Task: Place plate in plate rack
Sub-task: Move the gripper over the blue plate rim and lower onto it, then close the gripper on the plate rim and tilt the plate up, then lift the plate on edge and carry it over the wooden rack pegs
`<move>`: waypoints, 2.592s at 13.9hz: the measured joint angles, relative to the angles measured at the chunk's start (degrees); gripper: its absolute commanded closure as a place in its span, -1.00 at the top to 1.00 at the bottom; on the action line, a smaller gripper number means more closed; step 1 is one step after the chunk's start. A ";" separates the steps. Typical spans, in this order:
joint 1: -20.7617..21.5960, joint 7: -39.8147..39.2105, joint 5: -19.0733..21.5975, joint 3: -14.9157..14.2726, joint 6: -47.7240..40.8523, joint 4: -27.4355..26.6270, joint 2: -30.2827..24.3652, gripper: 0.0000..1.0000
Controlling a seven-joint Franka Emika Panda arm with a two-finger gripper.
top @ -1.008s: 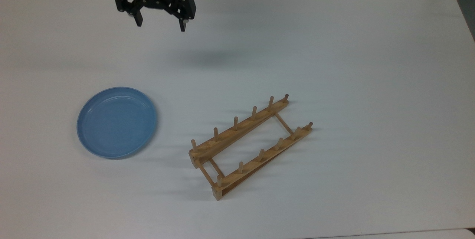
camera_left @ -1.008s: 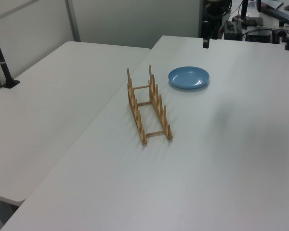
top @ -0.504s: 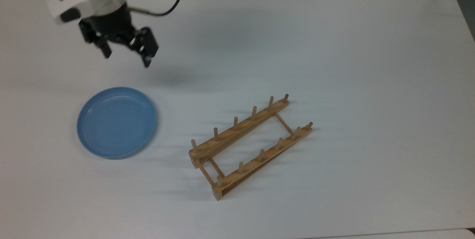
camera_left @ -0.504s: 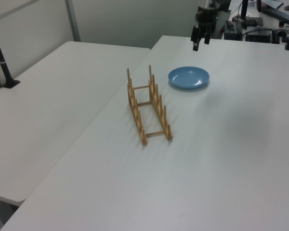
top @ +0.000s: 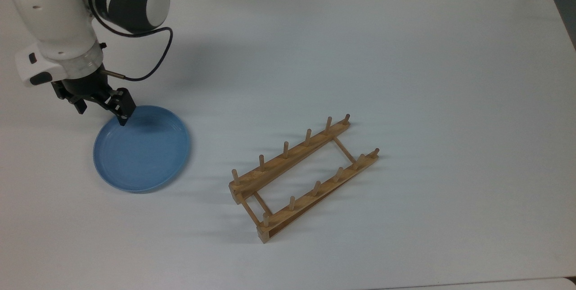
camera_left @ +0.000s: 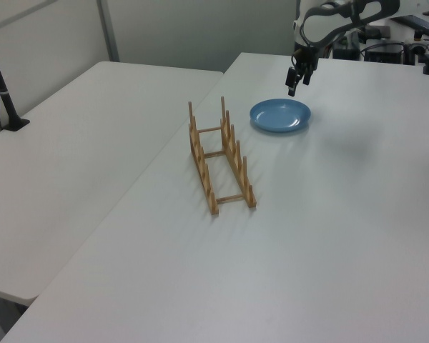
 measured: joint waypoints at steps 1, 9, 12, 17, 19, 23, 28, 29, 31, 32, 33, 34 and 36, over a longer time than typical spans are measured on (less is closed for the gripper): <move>-0.58 -0.72 0.00 -0.02 1.02 0.06 1.17 0.84; -0.79 -0.92 0.01 -0.11 6.20 0.54 6.24 -0.39; -0.80 -0.92 0.64 -0.14 6.35 0.83 6.29 -0.54; -0.80 -0.93 2.28 -0.21 6.43 1.75 6.31 -0.87; -0.81 -1.06 3.93 -0.38 6.47 2.44 5.99 -0.90; -0.83 -4.67 8.50 -1.59 6.47 3.28 2.83 -0.90; 0.13 -10.25 10.57 -2.09 11.95 6.35 -3.15 -0.90; 1.22 -12.39 10.57 -2.08 13.14 6.48 -4.76 -0.90; 4.45 -14.75 10.56 -2.96 15.78 6.53 -7.62 -0.90; 7.01 -15.38 10.53 -4.51 18.50 6.53 -8.83 -0.90; 10.11 -15.52 10.38 -6.44 21.07 6.49 -10.06 -0.90; 12.48 -15.76 9.53 -7.84 22.86 6.45 -10.83 -0.89; 18.01 -15.89 4.95 -10.75 25.12 6.29 -12.13 -0.87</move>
